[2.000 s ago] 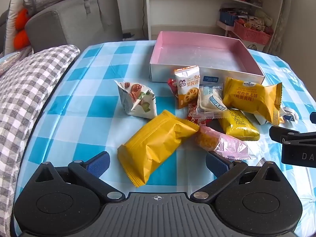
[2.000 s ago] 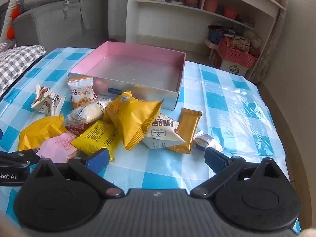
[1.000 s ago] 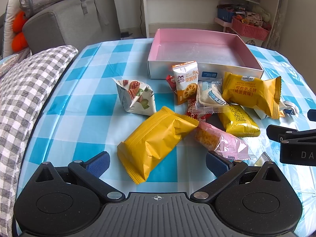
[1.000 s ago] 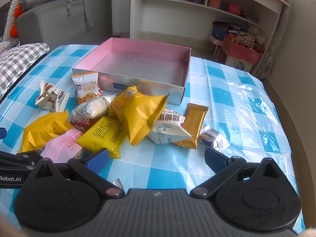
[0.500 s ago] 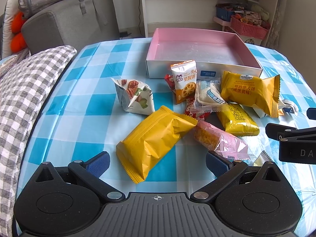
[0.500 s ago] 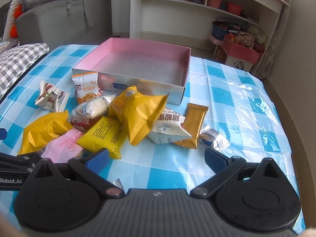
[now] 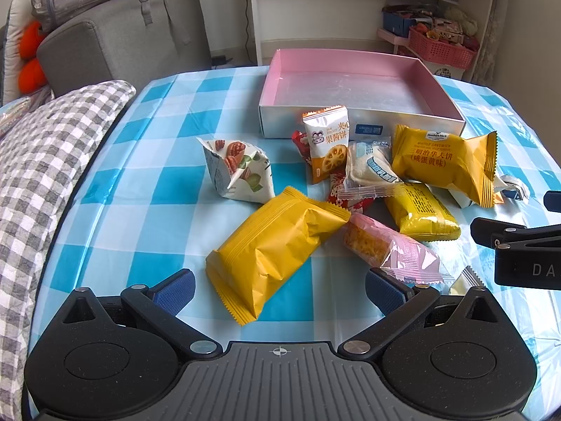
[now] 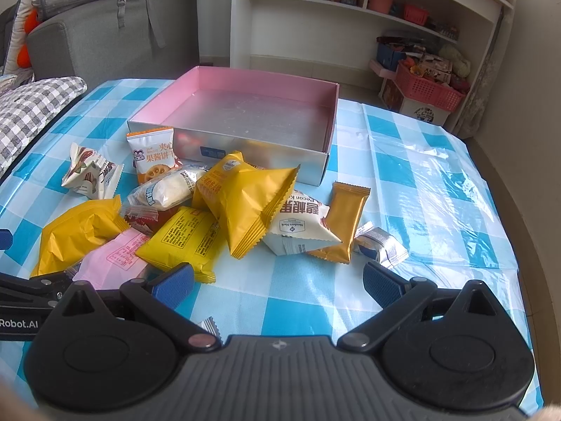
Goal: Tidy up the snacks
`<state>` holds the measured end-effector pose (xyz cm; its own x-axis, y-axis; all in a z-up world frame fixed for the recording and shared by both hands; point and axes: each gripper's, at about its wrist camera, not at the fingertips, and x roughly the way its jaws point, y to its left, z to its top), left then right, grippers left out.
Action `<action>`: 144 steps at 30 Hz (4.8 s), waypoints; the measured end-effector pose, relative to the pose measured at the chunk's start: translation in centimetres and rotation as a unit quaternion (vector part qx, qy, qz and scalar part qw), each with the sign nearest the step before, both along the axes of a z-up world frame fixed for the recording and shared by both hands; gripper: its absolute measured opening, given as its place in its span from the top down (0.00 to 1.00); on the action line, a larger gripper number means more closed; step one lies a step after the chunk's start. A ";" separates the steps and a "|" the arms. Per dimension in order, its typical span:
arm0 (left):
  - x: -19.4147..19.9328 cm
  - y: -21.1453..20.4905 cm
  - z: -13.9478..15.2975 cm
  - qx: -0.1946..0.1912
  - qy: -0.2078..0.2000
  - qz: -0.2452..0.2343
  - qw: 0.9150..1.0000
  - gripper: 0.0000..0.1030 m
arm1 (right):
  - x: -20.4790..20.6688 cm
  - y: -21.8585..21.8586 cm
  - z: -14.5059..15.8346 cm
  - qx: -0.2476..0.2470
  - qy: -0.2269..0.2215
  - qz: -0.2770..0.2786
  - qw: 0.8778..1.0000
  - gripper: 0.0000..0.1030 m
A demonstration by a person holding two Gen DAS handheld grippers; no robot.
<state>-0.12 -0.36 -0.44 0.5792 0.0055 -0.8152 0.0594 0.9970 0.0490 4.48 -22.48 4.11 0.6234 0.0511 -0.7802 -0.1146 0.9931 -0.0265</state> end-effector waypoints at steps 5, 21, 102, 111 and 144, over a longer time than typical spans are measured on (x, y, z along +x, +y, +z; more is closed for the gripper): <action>0.0 0.0 0.0 0.000 0.000 0.000 1.000 0.00 | 0.0 0.0 0.0 0.000 0.000 0.000 1.000 0.00; 0.0 0.0 0.0 0.000 0.000 0.000 1.000 0.00 | 0.0 0.0 0.0 0.001 0.000 0.000 1.000 0.00; 12.5 0.0 1.2 -0.132 -0.021 -0.075 0.988 0.93 | 8.4 -2.3 0.8 0.214 0.112 0.069 0.968 0.74; 11.7 1.0 4.1 -0.135 -0.059 -0.056 0.987 0.93 | 8.7 -4.3 2.7 0.254 0.083 0.044 0.963 0.75; 20.2 2.1 -1.6 -0.104 -0.038 -0.012 0.994 0.89 | 15.9 -6.7 -1.9 0.260 -0.012 -0.059 0.964 0.74</action>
<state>20.13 1.74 -2.04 0.6364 -0.1724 -0.7518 0.0867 0.9845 -0.1524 20.41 -29.17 2.19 0.6660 0.3595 -0.6536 -0.0059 0.8787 0.4773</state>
